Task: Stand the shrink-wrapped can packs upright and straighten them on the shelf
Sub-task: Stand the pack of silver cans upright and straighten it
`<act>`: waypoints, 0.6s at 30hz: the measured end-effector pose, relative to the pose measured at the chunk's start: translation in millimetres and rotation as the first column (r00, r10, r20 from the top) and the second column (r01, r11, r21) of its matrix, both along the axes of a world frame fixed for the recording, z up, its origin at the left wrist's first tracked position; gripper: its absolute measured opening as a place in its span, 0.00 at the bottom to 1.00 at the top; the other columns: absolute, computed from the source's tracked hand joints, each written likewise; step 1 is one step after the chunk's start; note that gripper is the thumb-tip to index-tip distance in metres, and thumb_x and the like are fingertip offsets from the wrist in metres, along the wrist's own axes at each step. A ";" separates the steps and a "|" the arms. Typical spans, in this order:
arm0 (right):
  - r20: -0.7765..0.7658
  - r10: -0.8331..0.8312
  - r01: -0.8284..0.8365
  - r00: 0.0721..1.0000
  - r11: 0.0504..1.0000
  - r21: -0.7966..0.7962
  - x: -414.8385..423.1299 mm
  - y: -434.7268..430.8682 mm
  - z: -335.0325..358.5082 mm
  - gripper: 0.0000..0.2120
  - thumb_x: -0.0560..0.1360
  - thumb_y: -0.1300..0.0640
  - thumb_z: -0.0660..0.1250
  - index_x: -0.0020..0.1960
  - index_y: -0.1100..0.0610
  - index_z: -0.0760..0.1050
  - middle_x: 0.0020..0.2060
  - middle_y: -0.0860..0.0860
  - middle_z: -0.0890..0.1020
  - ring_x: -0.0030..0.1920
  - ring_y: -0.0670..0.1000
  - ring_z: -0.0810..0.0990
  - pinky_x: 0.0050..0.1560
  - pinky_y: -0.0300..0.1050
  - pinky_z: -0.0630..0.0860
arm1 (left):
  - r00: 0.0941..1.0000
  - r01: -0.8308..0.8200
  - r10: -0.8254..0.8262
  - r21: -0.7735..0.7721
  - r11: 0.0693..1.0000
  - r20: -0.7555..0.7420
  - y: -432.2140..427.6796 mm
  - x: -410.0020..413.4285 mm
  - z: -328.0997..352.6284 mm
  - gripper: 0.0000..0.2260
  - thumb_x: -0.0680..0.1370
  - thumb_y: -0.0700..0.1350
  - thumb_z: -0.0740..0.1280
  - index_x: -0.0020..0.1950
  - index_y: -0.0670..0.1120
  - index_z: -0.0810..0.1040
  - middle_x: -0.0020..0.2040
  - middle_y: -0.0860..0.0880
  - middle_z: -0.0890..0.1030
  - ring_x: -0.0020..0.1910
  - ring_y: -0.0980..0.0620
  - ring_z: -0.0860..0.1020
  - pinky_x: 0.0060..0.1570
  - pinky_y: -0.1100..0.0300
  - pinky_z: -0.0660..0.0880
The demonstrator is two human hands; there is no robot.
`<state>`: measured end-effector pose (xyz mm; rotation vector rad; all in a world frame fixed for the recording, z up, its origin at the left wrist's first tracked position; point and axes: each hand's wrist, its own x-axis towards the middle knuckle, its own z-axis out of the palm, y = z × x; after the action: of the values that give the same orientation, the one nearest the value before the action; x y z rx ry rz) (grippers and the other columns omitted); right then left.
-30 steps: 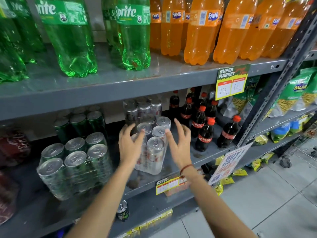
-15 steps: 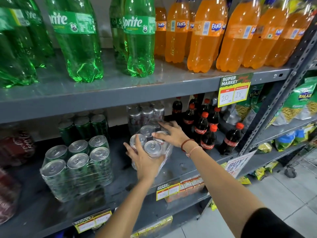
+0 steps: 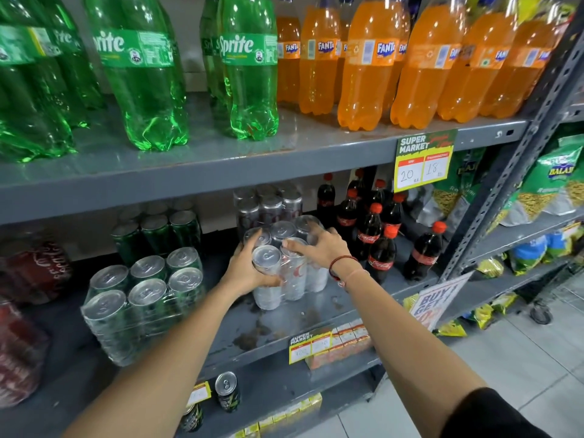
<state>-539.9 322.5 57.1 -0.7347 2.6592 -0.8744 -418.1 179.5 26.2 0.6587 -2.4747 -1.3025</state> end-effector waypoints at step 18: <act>-0.016 0.012 -0.011 1.000 0.999 0.033 35.6 45.0 -2.4 0.41 0.68 0.30 0.63 0.75 0.43 0.54 0.64 0.58 0.67 0.63 0.62 0.72 0.61 0.53 0.73 | 1.000 0.027 -0.027 -0.018 0.999 -0.011 39.5 32.0 -4.9 0.50 0.58 0.46 0.80 0.73 0.57 0.57 0.71 0.48 0.64 0.70 0.47 0.64 0.63 0.56 0.64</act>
<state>-504.2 367.5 54.7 -0.7520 2.6740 -0.8232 -386.1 219.0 21.3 0.6137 -2.4914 -1.2882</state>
